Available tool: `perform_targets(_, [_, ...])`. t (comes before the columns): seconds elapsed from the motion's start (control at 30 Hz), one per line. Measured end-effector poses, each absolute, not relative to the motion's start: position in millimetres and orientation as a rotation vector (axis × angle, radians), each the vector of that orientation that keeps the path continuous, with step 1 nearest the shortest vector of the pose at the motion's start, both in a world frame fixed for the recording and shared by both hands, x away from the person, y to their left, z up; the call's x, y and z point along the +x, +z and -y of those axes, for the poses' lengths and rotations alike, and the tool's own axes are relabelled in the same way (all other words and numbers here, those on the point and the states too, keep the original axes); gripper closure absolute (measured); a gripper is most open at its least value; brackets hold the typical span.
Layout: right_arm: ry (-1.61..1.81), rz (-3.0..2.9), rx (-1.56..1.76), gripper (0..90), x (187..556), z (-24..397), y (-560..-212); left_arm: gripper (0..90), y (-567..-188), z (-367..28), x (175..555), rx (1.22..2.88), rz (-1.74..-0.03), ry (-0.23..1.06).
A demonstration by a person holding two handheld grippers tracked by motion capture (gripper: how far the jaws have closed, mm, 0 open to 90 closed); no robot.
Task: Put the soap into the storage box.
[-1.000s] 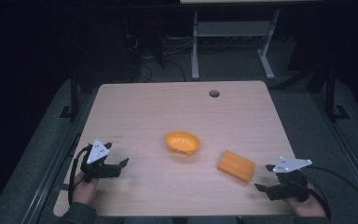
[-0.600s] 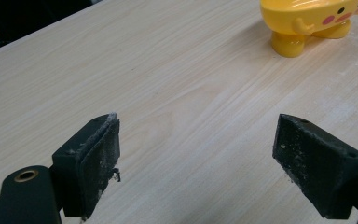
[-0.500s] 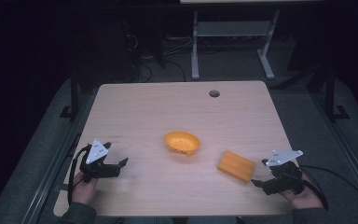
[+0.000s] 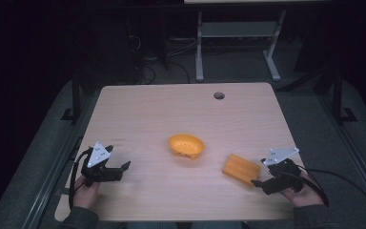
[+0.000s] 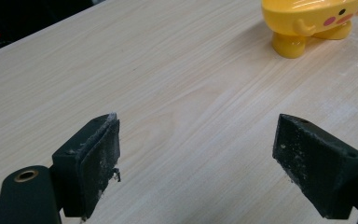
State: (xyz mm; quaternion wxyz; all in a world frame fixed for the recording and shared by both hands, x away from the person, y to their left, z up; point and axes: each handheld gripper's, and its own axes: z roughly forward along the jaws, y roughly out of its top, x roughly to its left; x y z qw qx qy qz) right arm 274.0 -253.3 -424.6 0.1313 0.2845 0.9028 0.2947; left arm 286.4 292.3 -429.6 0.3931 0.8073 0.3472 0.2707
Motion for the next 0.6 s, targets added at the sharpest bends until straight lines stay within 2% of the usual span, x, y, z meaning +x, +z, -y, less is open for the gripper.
perform_targets(0.6, [0.819, -2.666, 0.757, 16.7, 291, 231, -419, 14.1, -429, -293, 287, 2.043, -0.885, 0.686])
